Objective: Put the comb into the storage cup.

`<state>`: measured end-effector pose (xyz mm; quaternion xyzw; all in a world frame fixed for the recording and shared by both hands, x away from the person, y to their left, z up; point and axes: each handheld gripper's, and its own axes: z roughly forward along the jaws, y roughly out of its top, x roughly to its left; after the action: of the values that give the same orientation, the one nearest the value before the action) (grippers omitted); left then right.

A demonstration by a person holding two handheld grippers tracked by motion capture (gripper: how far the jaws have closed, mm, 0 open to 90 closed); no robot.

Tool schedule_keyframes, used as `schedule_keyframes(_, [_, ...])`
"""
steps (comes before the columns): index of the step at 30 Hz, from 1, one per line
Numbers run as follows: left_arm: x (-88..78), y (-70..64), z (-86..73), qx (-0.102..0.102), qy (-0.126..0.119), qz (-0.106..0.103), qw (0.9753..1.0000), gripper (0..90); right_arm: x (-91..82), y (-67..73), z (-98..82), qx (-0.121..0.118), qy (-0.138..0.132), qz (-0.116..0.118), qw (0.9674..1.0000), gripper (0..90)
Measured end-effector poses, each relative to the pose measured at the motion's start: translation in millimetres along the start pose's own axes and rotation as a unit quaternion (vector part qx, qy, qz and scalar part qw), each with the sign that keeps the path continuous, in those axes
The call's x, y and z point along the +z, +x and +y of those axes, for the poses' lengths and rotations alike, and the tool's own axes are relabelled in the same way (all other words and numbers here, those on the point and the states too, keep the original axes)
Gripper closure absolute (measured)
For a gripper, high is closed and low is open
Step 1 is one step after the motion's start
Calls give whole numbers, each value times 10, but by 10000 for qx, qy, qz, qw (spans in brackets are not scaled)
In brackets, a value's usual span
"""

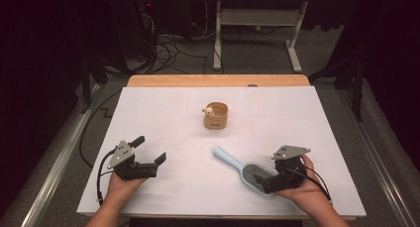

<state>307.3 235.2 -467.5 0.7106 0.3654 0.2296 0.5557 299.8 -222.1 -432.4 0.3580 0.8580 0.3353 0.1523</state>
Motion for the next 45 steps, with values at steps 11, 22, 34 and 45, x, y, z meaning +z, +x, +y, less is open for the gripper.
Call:
schedule_keyframes(11, [-3, 7, 0, 0, 2, 14, 10000, 0, 82, 59, -26, -63, 167, 184, 9997, 5])
schedule_keyframes(22, [5, -2, -3, 1, 15, -1, 10000, 0, 82, 113, -34, -144, 241, 261, 9993, 4])
schedule_keyframes(34, [-8, 10, 1, -15, -12, 11, 10000, 0, 239, 152, -45, -442, 703, 331, 9960, 75])
schedule_keyframes(45, [1, 2, -2, 12, 16, -7, 10000, 3, 283, 148, -91, -507, 868, 365, 9943, 135])
